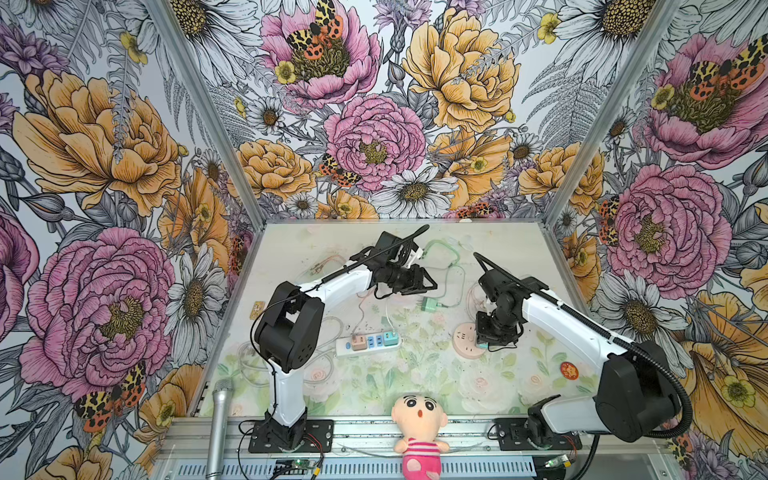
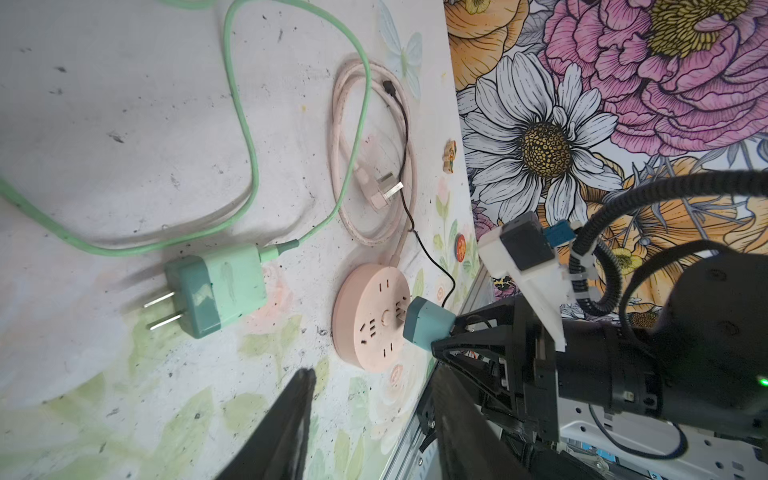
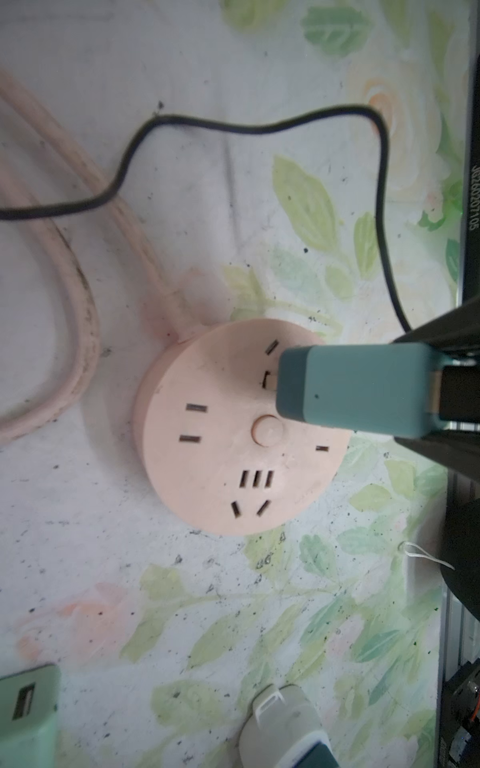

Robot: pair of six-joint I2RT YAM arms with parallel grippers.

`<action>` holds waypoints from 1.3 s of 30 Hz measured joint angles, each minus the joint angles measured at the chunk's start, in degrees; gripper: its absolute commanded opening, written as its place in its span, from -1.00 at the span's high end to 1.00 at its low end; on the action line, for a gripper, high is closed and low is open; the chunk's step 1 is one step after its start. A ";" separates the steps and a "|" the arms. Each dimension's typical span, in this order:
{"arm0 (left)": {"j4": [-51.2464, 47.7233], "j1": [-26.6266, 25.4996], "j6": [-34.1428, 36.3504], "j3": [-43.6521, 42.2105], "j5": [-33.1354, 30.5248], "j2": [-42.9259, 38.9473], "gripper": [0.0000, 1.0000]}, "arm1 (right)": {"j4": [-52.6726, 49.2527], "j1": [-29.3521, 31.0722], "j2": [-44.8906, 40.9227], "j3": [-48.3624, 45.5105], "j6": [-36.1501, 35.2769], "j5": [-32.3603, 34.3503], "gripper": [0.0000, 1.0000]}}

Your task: Insert the plug

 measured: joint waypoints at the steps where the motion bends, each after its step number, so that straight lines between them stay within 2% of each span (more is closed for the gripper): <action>1: 0.00 -0.35 -0.04 0.00 0.15 0.00 0.02 | -0.37 0.17 0.57 0.42 -0.02 0.11 1.00; 9: 0.35 -3.15 -0.15 -0.59 1.22 0.00 0.02 | -3.72 2.34 5.42 4.09 -0.04 1.64 1.00; 21: 0.46 -2.45 -0.15 -2.58 1.20 0.00 0.02 | -6.73 2.69 9.03 5.01 -1.84 -0.02 1.00; 39: 0.66 -4.48 -0.15 -2.78 1.75 1.18 0.03 | -10.36 -2.67 12.87 10.51 -7.26 -3.78 1.00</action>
